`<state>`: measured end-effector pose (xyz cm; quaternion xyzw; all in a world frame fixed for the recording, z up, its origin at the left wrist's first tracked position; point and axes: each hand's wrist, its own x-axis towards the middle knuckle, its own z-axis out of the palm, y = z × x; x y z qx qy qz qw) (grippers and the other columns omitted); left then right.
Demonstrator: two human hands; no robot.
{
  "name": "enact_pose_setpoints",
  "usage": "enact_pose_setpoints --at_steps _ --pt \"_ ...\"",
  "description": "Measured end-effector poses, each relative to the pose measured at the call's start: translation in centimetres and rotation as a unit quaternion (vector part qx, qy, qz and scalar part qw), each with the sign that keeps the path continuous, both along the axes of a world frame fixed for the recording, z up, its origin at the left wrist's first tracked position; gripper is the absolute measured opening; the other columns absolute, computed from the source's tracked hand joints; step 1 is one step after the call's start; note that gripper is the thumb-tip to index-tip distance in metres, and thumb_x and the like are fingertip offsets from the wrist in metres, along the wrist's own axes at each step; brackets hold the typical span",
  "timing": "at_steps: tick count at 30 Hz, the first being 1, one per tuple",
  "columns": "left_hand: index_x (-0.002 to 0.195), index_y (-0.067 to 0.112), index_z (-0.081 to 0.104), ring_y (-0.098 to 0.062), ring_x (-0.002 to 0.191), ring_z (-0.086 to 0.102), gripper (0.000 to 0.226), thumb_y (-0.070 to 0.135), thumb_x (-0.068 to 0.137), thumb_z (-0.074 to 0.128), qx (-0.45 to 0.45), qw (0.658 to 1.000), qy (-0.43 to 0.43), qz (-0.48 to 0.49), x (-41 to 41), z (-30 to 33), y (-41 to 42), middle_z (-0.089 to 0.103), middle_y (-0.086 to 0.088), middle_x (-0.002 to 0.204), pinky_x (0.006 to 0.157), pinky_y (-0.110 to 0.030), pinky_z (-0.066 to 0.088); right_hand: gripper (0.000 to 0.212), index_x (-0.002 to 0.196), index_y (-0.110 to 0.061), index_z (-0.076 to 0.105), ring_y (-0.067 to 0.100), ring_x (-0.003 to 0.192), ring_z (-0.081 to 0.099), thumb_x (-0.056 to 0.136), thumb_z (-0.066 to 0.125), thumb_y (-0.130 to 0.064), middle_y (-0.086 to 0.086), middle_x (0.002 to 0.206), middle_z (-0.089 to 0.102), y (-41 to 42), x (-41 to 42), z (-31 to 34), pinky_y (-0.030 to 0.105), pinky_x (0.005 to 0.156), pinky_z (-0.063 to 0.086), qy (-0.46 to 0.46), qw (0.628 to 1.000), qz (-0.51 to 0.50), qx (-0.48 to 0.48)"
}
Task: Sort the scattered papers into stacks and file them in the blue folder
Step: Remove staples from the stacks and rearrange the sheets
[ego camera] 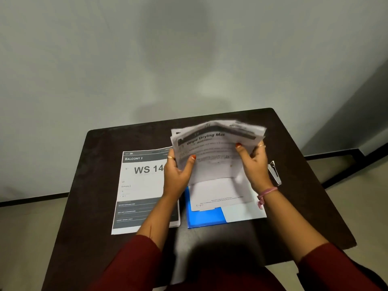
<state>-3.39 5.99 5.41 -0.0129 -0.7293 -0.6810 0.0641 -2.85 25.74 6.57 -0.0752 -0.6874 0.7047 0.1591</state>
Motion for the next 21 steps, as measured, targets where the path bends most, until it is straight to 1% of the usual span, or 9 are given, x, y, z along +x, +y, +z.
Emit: enact_pose_setpoints --at_steps 2,4,7,8,10,12,15,18,21 --pt "0.117 0.022 0.045 -0.002 0.104 0.059 0.035 0.011 0.089 0.064 0.010 1.000 -0.018 0.012 0.0 -1.1 -0.3 0.059 0.008 0.113 0.083 -0.015 0.053 0.037 0.124 -0.025 0.042 0.003 0.108 0.057 0.093 0.058 -0.013 0.000 0.119 0.057 -0.1 0.4 -1.2 0.019 0.090 0.048 -0.017 1.000 0.009 0.013" --pt "0.111 0.024 0.045 -0.007 0.104 0.060 0.029 0.011 0.091 0.061 0.029 0.999 -0.027 0.020 -0.1 -1.6 -0.4 0.059 0.008 0.111 0.079 -0.013 0.051 0.035 0.124 -0.024 0.039 0.001 0.110 0.056 0.094 0.055 -0.014 -0.001 0.120 0.056 0.0 0.4 -1.7 0.017 0.090 0.047 -0.020 1.000 0.001 0.011" --pt "0.110 0.028 0.046 0.002 0.097 0.061 0.022 0.013 0.095 0.054 0.041 0.998 -0.049 0.006 -0.1 -1.8 -0.1 0.060 0.012 0.108 0.075 -0.011 0.050 0.026 0.123 -0.017 0.041 -0.004 0.102 0.056 0.098 0.047 -0.019 -0.005 0.113 0.057 -0.3 0.2 -1.8 0.018 0.087 0.047 -0.030 0.999 0.003 0.027" --pt "0.113 0.026 0.047 0.005 0.094 0.061 0.022 0.013 0.096 0.052 0.048 0.997 -0.058 0.005 -0.1 -2.0 0.1 0.059 0.013 0.107 0.074 -0.011 0.050 0.026 0.124 -0.015 0.041 -0.002 0.103 0.057 0.099 0.046 -0.021 -0.004 0.114 0.057 -0.4 0.1 -1.9 0.019 0.087 0.048 -0.033 0.999 0.012 0.034" --pt "0.122 0.015 0.046 0.002 0.093 0.061 0.025 0.014 0.098 0.050 0.057 0.996 -0.071 0.015 -0.2 -2.2 0.5 0.059 0.012 0.106 0.072 -0.011 0.051 0.030 0.128 -0.013 0.043 0.004 0.107 0.056 0.100 0.043 -0.024 -0.003 0.116 0.058 -0.8 0.0 -2.1 0.021 0.087 0.047 -0.037 0.998 0.025 0.040" --pt "0.121 0.013 0.046 -0.001 0.093 0.060 0.023 0.015 0.099 0.048 0.073 0.994 -0.082 0.023 -0.3 -2.2 0.7 0.059 0.010 0.105 0.070 -0.010 0.051 0.032 0.131 -0.016 0.043 0.004 0.110 0.056 0.101 0.041 -0.027 -0.005 0.118 0.057 -1.0 0.0 -2.1 0.023 0.090 0.048 -0.035 0.999 0.025 0.029" --pt "0.115 0.016 0.049 -0.001 0.090 0.061 0.016 0.014 0.099 0.048 0.096 0.990 -0.098 0.032 -0.6 -2.0 0.7 0.061 0.009 0.103 0.069 -0.011 0.051 0.027 0.128 -0.028 0.042 0.005 0.113 0.055 0.101 0.039 -0.030 -0.007 0.119 0.057 -0.9 -0.1 -2.0 0.027 0.095 0.048 -0.041 0.999 0.026 0.016" --pt "0.112 0.019 0.051 -0.005 0.095 0.063 0.014 0.016 0.098 0.049 0.100 0.990 -0.099 0.028 -1.0 -1.6 0.6 0.063 0.007 0.105 0.071 -0.013 0.052 0.022 0.121 -0.022 0.045 0.002 0.104 0.060 0.101 0.038 -0.024 -0.007 0.110 0.059 -0.6 -0.2 -1.2 0.025 0.088 0.052 -0.034 0.999 0.036 0.020" --pt "0.110 0.015 0.054 -0.002 0.089 0.066 0.014 0.014 0.097 0.051 0.106 0.989 -0.096 0.023 -1.4 -0.7 0.5 0.066 0.007 0.102 0.070 -0.014 0.053 0.014 0.110 -0.014 0.050 0.000 0.094 0.063 0.100 0.042 -0.019 -0.005 0.102 0.063 0.5 -0.7 0.3 0.020 0.078 0.053 -0.015 0.999 0.029 0.027"
